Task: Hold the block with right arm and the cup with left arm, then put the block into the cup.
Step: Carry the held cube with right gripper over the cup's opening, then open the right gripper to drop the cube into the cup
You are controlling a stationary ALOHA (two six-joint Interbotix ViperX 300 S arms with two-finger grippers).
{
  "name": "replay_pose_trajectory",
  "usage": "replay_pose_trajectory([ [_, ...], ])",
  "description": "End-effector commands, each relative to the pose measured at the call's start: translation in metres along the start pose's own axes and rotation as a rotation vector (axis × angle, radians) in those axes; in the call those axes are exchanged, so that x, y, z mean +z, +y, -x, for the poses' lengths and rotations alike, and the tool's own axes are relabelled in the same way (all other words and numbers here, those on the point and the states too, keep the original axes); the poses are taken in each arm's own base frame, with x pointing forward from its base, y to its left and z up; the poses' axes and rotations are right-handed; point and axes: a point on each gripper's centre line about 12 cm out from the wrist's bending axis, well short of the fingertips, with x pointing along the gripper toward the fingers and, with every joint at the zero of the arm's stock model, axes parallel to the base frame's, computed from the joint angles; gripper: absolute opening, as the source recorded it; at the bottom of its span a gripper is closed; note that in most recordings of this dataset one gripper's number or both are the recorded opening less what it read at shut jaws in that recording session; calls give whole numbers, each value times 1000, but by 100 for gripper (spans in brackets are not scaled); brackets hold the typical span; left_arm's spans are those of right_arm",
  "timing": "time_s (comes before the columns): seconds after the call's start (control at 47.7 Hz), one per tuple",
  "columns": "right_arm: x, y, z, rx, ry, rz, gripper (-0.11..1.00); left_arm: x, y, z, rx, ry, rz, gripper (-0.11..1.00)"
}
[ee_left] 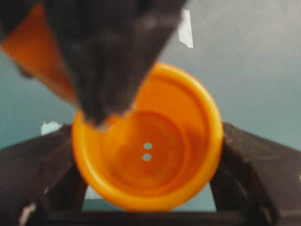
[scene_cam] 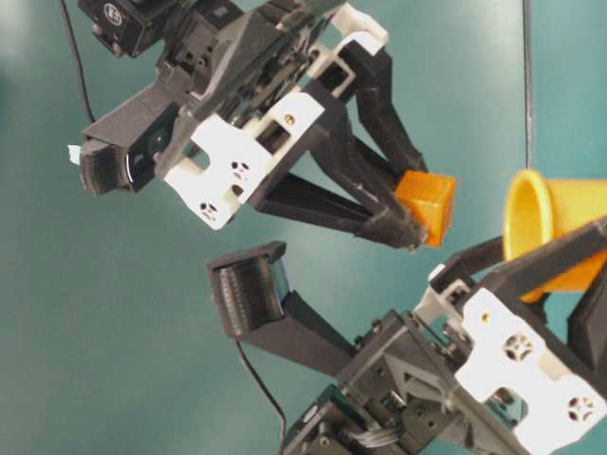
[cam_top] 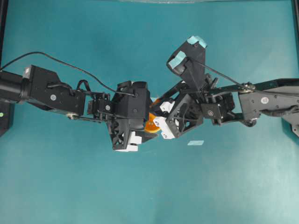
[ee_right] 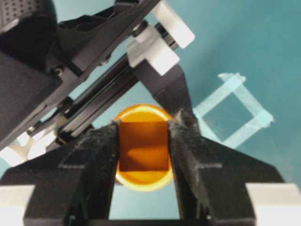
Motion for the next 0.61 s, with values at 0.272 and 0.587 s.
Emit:
replay_pose_trajectory([
  [0.272,16,20,13,130,-63,33,44,15,0,4,0,-43,-5,69],
  [0.587,15,19,12,120,-60,39,68,15,0,4,0,-44,-5,69],
])
